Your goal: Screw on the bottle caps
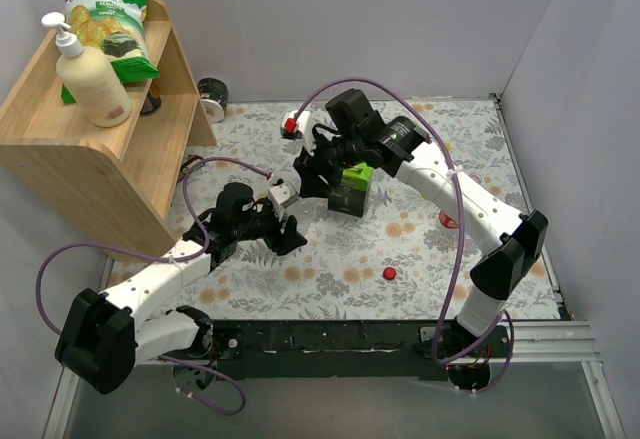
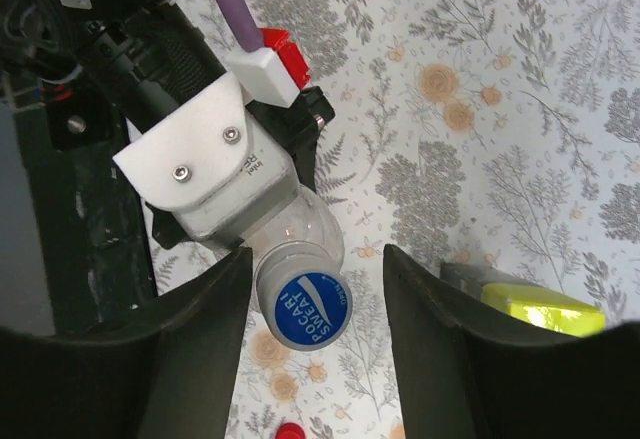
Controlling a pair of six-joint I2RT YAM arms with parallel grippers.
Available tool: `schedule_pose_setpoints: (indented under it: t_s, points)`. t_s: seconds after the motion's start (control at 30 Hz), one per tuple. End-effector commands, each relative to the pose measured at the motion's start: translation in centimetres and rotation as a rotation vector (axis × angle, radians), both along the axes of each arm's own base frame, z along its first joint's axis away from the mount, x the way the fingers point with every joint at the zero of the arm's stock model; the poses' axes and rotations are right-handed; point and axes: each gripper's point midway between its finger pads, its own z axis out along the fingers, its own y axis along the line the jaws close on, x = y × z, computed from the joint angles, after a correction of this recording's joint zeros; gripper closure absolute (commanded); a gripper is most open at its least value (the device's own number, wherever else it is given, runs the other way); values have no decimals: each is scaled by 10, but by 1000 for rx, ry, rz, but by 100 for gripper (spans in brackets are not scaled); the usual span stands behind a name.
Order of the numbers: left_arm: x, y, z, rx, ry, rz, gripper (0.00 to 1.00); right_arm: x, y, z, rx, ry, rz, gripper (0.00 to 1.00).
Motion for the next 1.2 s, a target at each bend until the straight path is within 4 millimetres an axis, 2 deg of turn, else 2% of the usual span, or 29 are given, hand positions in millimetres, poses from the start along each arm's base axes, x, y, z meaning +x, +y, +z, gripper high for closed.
schedule_pose_setpoints:
  t_s: [0.0,0.03,0.07,0.13,0.17,0.2,0.23,0.27,0.33,0.37,0.43,0.47,0.53,0.63,0.77,1.0,1.17]
  points:
    - [-2,-18,55,-180,-100,-50,100,-15,1,20,48,-20,146,31]
    - [-6,-17,50,-179,-86,-63,100,-19,-3,32,76,-47,165,28]
    - [-13,-19,49,-185,-84,-109,100,-22,-6,37,92,-68,186,18]
    - [-20,-19,47,-181,-82,-152,100,-23,-15,50,117,-156,204,11]
    - [-23,-18,44,-172,-70,-167,100,-23,-18,53,120,-184,208,5]
    - [-29,-20,44,-166,-96,-225,100,-24,-20,55,121,-226,233,4]
    - [-34,-17,34,-135,-59,-245,100,-28,-24,57,122,-245,248,3]
    - [-34,-18,37,-128,-67,-266,100,-30,-26,55,118,-251,270,4]
    - [-40,-15,22,-65,-49,-327,100,-39,-34,48,84,-284,358,5]
    - [-36,-16,27,-49,-73,-346,100,-43,-36,46,80,-293,393,5]
    - [-36,-10,12,19,-66,-382,100,-50,-45,36,43,-318,472,5]
    - [-33,-11,15,31,-84,-393,100,-51,-48,33,29,-322,492,7]
    - [-32,-6,7,82,-113,-426,100,-56,-56,23,-13,-334,556,9]
    - [-27,-2,5,131,-169,-451,100,-60,-64,10,-67,-306,609,18]
    - [-25,1,3,162,-195,-474,100,-58,-61,5,-85,-289,623,28]
    - [-23,1,8,166,-215,-482,100,-64,-57,4,-60,-260,638,39]
    - [-22,1,7,174,-215,-479,100,-67,-54,6,-44,-246,641,43]
